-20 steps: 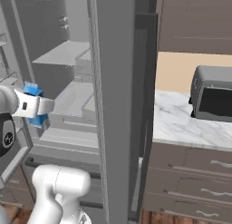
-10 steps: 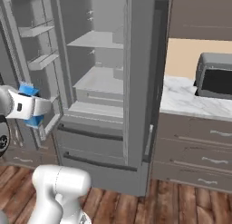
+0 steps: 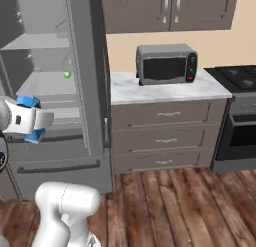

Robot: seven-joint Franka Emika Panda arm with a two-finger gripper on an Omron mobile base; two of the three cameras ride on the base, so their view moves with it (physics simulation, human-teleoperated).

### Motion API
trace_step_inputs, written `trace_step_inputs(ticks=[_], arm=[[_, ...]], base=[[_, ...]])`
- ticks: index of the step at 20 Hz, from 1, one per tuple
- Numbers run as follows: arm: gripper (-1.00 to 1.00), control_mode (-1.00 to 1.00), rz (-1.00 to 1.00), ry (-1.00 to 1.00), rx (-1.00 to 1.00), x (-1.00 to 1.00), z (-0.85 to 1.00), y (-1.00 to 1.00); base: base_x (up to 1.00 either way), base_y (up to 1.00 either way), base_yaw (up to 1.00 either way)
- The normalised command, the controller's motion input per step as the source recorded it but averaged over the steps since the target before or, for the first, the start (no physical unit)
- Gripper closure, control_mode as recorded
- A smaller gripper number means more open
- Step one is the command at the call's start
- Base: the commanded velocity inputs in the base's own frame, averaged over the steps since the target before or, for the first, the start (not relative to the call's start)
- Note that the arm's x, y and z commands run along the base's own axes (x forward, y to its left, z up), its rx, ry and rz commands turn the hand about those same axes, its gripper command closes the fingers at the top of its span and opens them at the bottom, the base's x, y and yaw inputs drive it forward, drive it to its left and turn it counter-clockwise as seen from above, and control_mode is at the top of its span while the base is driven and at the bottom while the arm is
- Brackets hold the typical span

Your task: Take out the milk from the fridge and place it on the tray on the counter. Then take the sugar cube near the tray and place it in the tray.

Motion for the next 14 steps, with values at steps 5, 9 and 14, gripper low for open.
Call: trace_step_inputs(ticks=[5,9,14], arm=[[1.00,1.00,0.00,0.00,0.00,0.00,0.00,0.00],[1.00,1.00,0.00,0.00,0.00,0.00,0.00,0.00],[1.00,1.00,0.00,0.00,0.00,0.00,0.00,0.00]], base=[[0.00,-0.10,-0.93],[0.00,0.00,-1.00],[0.00,0.00,-0.96]])
